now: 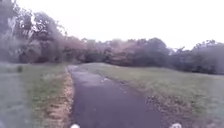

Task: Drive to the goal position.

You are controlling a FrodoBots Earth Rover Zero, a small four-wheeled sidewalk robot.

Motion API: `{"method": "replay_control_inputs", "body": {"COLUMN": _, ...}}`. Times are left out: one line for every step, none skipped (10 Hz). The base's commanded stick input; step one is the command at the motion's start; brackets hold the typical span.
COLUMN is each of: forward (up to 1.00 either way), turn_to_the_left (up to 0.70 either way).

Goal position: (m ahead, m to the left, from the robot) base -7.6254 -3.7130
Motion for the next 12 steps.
{"method": "replay_control_inputs", "body": {"forward": 0.45, "turn_to_the_left": 0.27}}
{"method": "replay_control_inputs", "body": {"forward": 0.45, "turn_to_the_left": 0.27}}
{"method": "replay_control_inputs", "body": {"forward": 0.45, "turn_to_the_left": 0.27}}
{"method": "replay_control_inputs", "body": {"forward": 0.45, "turn_to_the_left": 0.27}}
{"method": "replay_control_inputs", "body": {"forward": 0.45, "turn_to_the_left": 0.27}}
{"method": "replay_control_inputs", "body": {"forward": 0.45, "turn_to_the_left": 0.27}}
{"method": "replay_control_inputs", "body": {"forward": 0.45, "turn_to_the_left": 0.27}}
{"method": "replay_control_inputs", "body": {"forward": 0.45, "turn_to_the_left": 0.15}}
{"method": "replay_control_inputs", "body": {"forward": 0.45, "turn_to_the_left": 0.04}}
{"method": "replay_control_inputs", "body": {"forward": 0.45, "turn_to_the_left": 0.00}}
{"method": "replay_control_inputs", "body": {"forward": 0.45, "turn_to_the_left": 0.00}}
{"method": "replay_control_inputs", "body": {"forward": 0.45, "turn_to_the_left": 0.27}}
